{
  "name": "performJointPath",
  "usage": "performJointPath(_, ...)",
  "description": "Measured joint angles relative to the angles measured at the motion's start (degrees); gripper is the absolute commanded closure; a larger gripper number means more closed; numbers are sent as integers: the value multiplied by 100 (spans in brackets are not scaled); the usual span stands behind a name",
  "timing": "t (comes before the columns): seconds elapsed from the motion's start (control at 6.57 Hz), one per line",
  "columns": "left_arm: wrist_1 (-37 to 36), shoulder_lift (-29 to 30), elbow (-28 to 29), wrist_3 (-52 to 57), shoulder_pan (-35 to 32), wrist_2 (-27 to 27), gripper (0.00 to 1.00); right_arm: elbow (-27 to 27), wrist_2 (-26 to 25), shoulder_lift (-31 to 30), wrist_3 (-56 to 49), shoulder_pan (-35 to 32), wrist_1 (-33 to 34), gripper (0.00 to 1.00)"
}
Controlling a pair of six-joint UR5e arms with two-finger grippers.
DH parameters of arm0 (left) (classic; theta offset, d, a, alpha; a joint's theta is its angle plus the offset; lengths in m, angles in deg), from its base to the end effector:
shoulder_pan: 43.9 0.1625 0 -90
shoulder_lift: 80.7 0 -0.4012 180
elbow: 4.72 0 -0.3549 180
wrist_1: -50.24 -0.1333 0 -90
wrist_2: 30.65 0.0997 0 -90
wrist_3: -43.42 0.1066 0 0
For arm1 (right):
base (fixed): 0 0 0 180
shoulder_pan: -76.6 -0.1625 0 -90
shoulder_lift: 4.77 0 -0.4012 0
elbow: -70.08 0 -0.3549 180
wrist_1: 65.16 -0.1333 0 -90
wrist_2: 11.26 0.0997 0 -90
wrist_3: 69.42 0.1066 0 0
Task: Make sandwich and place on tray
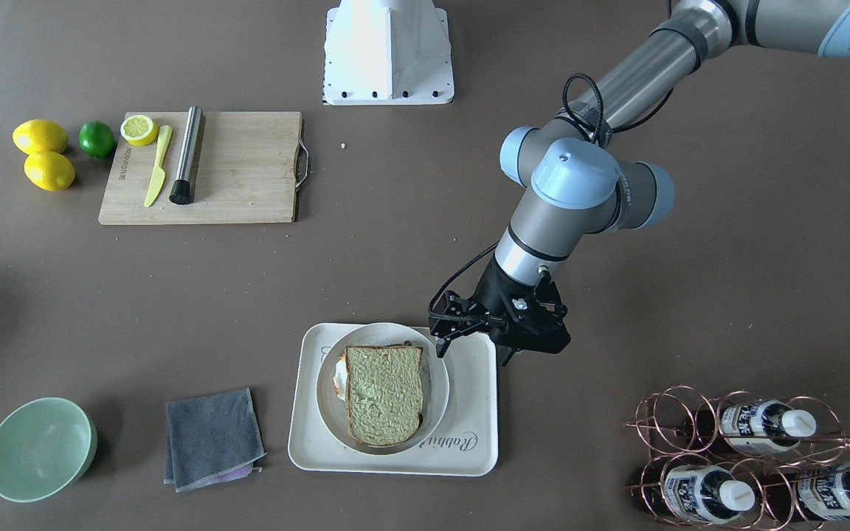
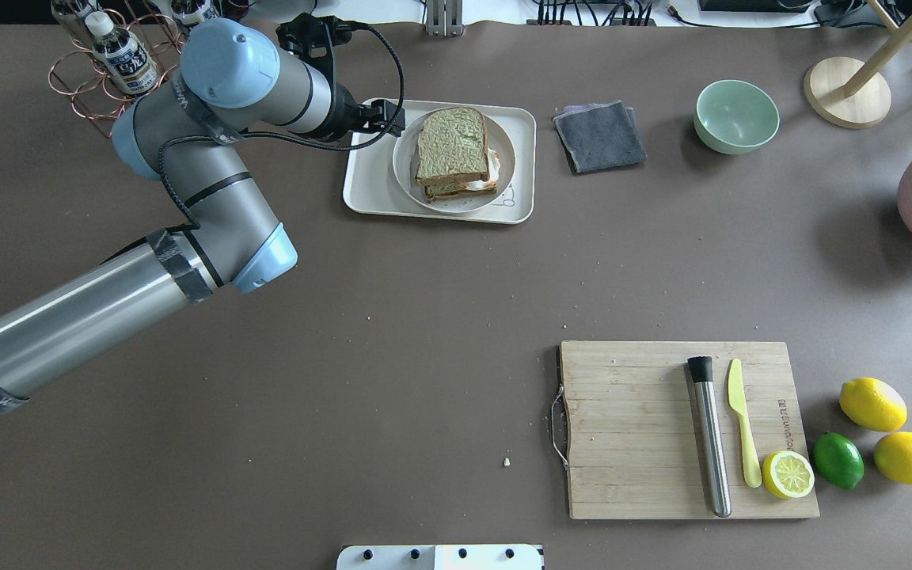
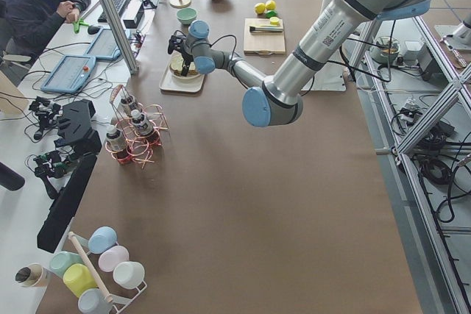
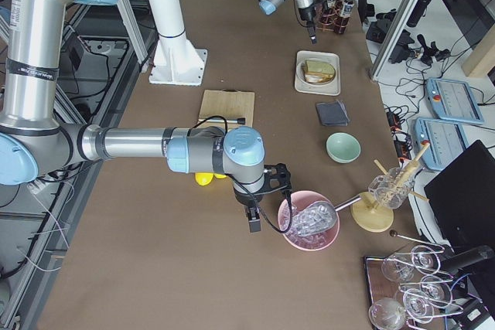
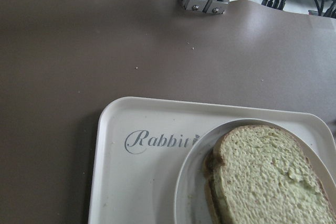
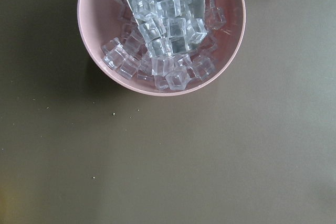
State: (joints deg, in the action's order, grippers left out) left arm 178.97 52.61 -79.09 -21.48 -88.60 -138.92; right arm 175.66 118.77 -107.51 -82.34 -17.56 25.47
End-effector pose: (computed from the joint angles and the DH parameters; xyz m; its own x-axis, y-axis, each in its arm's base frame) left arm 0.4430 -0.5790 0.2387 0.4543 0.1171 -0.8831 0.2993 0.9136 0.2751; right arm 0.0913 -0.3631 0.6140 0.7623 -0.1928 0.6178 0.1005 0.9783 0.1813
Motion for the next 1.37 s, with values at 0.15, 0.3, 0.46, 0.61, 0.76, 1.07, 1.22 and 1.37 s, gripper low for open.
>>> performJointPath(0.15, -81, -454, -563, 12, -153, -383, 2, -23, -26, -96, 2, 2, -15, 0)
performJointPath(0.3, -235, -945, -1115, 220, -430, -797, 2, -96, -55, -154, 11, 1, -23, 0)
performJointPath(0.46, -465, -1508, -1623, 772, -774, -1161, 2, -200, -43, -175, 38, 0, -22, 0)
performJointPath(0.61, -777, -2047, -1994, 1487, -1147, -1497, 2, -291, 51, -162, 135, 0, -7, 0)
performJointPath(0.76, -1018, -2454, -2172, 2183, -1531, -1791, 2, -383, 256, -125, 421, 11, 14, 0)
performJointPath(1.07, -1168, -3385, -2303, 3601, -2221, -2207, 2, -454, 632, -72, 1362, 184, 34, 0)
performJointPath(1.22, -1181, -3960, -2307, 4443, -2551, -2363, 2, -455, 654, -35, 1528, 260, 39, 0)
performJointPath(1.37, -1253, -4452, -2248, 5377, -2930, -2470, 2, -463, 635, 8, 1584, 317, 40, 0)
